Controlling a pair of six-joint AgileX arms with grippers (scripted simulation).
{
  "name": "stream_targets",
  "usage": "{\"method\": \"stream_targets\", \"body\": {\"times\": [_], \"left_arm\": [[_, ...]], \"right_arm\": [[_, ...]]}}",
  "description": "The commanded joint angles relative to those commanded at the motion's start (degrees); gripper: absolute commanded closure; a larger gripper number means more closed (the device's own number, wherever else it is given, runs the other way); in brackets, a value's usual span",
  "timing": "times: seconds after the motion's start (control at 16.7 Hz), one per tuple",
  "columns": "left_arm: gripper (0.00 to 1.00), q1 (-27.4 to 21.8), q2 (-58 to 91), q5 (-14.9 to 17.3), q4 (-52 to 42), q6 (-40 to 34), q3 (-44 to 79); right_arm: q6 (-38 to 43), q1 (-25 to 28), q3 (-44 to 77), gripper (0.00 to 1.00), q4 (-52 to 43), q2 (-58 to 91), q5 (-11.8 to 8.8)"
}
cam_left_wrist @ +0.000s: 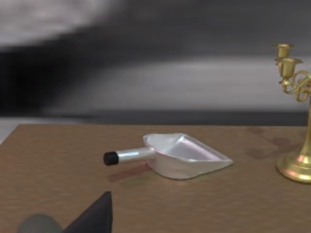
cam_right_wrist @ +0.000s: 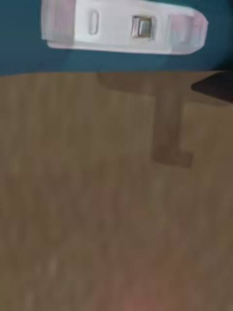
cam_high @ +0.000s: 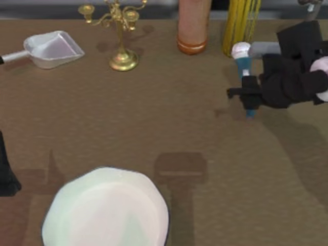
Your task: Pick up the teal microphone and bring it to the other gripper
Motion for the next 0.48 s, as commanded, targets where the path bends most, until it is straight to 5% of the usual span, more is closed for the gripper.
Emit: {"method": "stream_targets", "body": {"times": [0.48], "left_arm": [[0.0, 0.0, 0.0, 0.0, 0.0, 0.0, 0.0]], "right_arm": [[-7.7, -0.7, -11.9, 1.0, 41.2, -10.3, -14.4]]}}
